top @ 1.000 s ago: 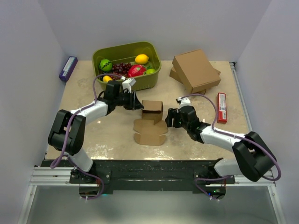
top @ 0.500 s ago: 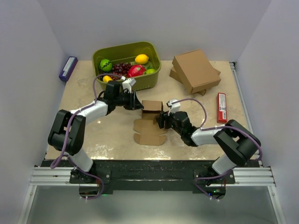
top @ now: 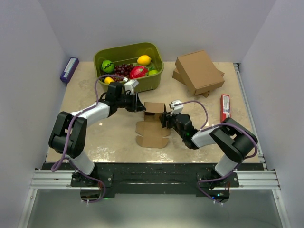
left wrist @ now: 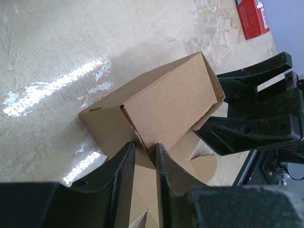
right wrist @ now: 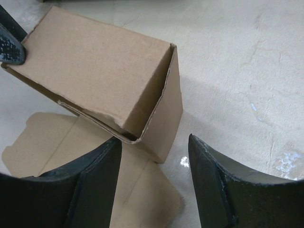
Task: Fold the paper box
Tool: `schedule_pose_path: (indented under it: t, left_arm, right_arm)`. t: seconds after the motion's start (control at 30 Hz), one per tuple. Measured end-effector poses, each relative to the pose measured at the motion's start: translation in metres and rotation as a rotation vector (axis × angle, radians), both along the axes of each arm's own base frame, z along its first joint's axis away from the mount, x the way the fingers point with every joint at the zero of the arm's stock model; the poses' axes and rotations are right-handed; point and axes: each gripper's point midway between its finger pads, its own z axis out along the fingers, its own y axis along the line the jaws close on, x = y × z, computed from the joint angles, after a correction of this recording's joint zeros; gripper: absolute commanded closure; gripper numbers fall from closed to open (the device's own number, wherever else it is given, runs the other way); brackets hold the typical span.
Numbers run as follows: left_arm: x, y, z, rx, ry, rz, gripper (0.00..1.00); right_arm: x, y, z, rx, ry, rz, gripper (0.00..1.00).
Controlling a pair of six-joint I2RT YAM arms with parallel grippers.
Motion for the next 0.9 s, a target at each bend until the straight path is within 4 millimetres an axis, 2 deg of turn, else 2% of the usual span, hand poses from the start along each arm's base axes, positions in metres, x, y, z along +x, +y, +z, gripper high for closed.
schedule_pose_path:
  t: [0.17, 0.7, 0.77, 0.9]
  left_arm:
    - [0.000, 0.000, 0.000, 0.000, 0.000, 0.000, 0.74]
    - [0.000, 0.000, 0.001, -0.003, 0.001, -0.004, 0.74]
    - [0.000, 0.000, 0.001, -0.003, 0.001, -0.004, 0.75]
    - [0.000, -0.001, 0.001, -0.004, 0.002, -0.005, 0.74]
  right_arm:
    - [0.005, 0.003, 0.007, -0.002, -0.028, 0.000, 0.37]
    - [0.020, 0.022, 0.010, -0.062, -0.077, 0.045, 0.34]
    - [0.022, 0.023, 0.009, -0.067, -0.080, 0.048, 0.36]
    - [0.025, 0.024, 0.009, -0.080, -0.086, 0.050, 0.48]
